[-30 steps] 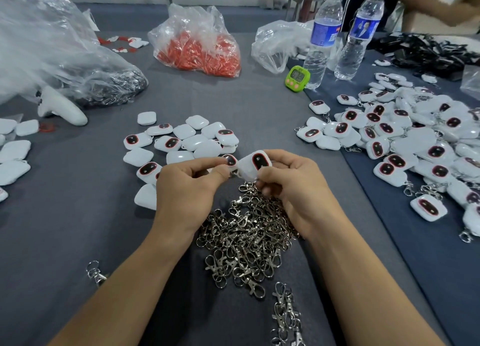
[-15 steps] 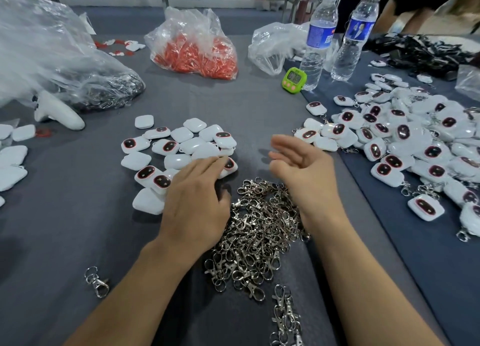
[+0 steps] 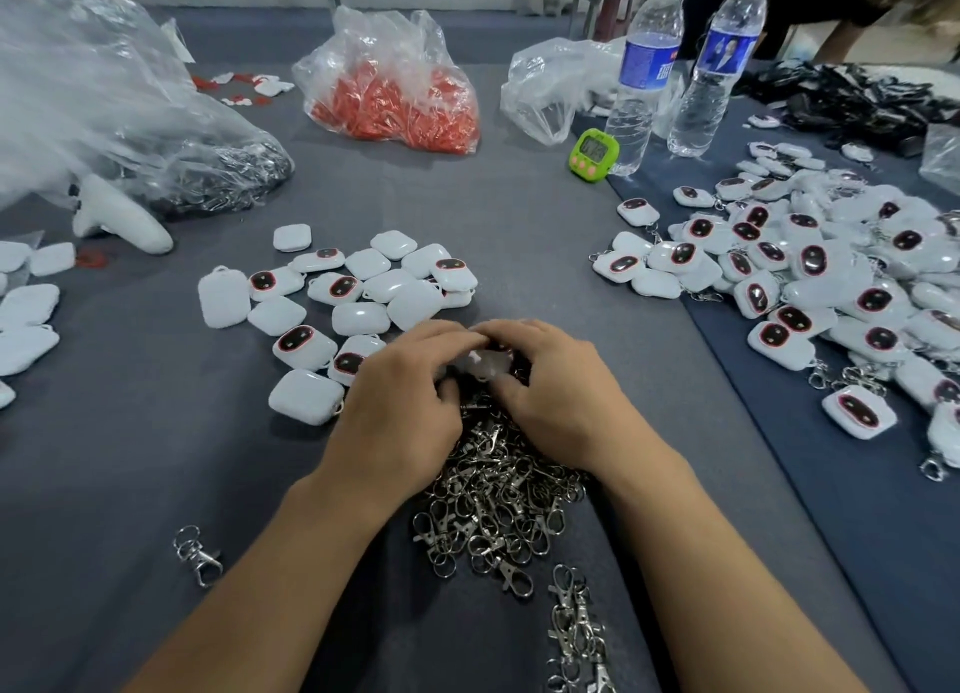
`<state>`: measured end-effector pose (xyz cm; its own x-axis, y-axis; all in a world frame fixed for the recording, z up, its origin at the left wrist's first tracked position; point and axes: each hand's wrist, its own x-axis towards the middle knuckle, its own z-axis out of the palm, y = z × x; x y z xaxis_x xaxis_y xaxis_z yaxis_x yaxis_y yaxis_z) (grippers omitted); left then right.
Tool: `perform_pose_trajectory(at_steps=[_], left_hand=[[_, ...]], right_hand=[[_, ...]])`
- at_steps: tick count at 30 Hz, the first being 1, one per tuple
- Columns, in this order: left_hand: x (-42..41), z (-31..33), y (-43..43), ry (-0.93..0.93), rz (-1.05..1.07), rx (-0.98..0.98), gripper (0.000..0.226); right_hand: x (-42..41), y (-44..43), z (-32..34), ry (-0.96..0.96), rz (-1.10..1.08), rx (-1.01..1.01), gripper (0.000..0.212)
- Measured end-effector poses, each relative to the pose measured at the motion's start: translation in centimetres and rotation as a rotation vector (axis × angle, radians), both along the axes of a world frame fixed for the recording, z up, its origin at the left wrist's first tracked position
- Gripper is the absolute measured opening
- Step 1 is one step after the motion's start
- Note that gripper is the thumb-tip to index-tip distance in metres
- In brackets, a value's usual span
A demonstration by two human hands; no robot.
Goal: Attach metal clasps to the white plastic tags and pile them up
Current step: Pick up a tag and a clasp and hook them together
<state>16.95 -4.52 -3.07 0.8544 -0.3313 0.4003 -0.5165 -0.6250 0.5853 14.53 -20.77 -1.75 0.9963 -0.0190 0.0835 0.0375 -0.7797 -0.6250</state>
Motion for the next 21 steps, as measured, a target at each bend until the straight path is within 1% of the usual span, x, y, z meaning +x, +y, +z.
perform_pose_trajectory(at_steps=[3, 4, 6, 8, 11, 13, 15, 18, 19, 21], left_hand=[[0.1, -0.3, 0.0, -0.024, 0.185, 0.075, 0.035], [0.2, -0.3, 0.0, -0.012, 0.205, 0.104, 0.032], [0.3, -0.3, 0.0, 0.025, 0.168, 0.129, 0.032], [0.3, -0.2, 0.1, 0.067, 0.123, 0.072, 0.035], [0.0, 0.3, -0.1, 0.08, 0.12, -0.086, 0.034], [0.1, 0.6, 0.0, 0.004, 0.18, -0.121, 0.032], [0.7, 0.8, 0.8, -0.069, 0.327, -0.099, 0.031], [2.6, 1.0, 3.7, -0.116, 0.559, 0.022, 0.043], [3.5, 1.0, 5.1, -0.079, 0.615, 0.064, 0.051], [5.2, 1.0, 7.8, 0.095, 0.691, 0.122, 0.069]], right_hand=[[-0.2, -0.2, 0.0, -0.029, -0.099, 0.124, 0.032], [-0.3, -0.3, 0.0, -0.048, -0.126, 0.166, 0.032], [-0.3, -0.4, 0.1, -0.077, -0.157, 0.207, 0.034], [-0.4, -0.5, 0.3, -0.082, -0.166, 0.192, 0.035], [-0.4, -0.5, 0.4, -0.071, -0.16, 0.182, 0.03], [-0.4, -0.5, 0.4, -0.065, -0.165, 0.189, 0.028], [-0.4, -0.6, 0.3, -0.075, -0.18, 0.205, 0.027], [-0.5, -0.8, 0.2, -0.104, -0.193, 0.214, 0.024], [-0.5, -0.8, 0.2, -0.105, -0.191, 0.209, 0.024], [-0.6, -0.7, 0.2, -0.1, -0.183, 0.195, 0.026]])
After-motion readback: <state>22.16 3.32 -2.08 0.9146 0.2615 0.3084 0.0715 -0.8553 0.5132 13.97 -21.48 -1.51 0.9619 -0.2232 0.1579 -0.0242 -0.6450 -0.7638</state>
